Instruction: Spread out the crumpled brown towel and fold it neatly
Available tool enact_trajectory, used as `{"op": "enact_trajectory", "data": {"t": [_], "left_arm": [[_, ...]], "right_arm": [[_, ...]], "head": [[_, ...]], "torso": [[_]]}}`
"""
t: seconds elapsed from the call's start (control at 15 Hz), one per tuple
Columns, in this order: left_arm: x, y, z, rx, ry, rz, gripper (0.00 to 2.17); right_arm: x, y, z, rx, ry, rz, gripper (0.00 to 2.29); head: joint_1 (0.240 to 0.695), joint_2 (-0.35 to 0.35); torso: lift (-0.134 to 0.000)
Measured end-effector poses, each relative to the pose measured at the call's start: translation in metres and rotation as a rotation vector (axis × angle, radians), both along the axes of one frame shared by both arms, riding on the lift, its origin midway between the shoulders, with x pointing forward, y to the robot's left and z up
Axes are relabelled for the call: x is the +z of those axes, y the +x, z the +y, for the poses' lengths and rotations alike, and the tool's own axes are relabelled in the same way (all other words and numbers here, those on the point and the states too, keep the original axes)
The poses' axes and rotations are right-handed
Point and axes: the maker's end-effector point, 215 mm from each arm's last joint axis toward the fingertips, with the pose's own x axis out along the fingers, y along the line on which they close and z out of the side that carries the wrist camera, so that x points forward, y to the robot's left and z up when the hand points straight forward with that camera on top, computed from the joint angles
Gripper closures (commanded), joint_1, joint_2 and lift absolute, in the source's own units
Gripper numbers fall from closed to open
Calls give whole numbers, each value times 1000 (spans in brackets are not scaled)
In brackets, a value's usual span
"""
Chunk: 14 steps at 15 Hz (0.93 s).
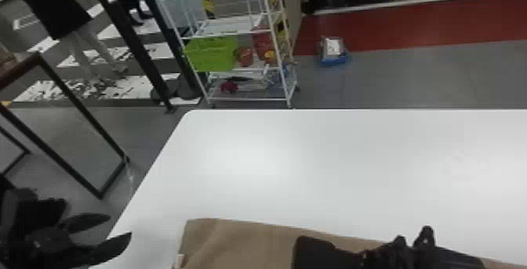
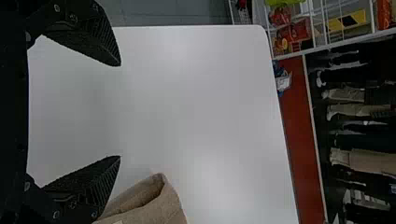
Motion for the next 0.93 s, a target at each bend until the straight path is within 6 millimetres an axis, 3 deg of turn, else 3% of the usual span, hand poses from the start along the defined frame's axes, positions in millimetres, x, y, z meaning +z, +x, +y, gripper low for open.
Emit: {"op": "enact_trajectory", "data": {"t": [0.27,0.4,0.93], "left_arm": [[0,0,0,-1,0,0,205],[1,0,-1,-2,0,-1,208],[18,-5,-9,-57,-27,-15,211]], "right_arm": [[-1,5,-1,-6,-9,-13,772],[-1,6,-1,-8,-12,-16,1285],[10,6,4,-14,16,-18,1322]], "head": [[695,350],[695,350],[695,350]], "torso": [[-122],[-122],[-122]]}}
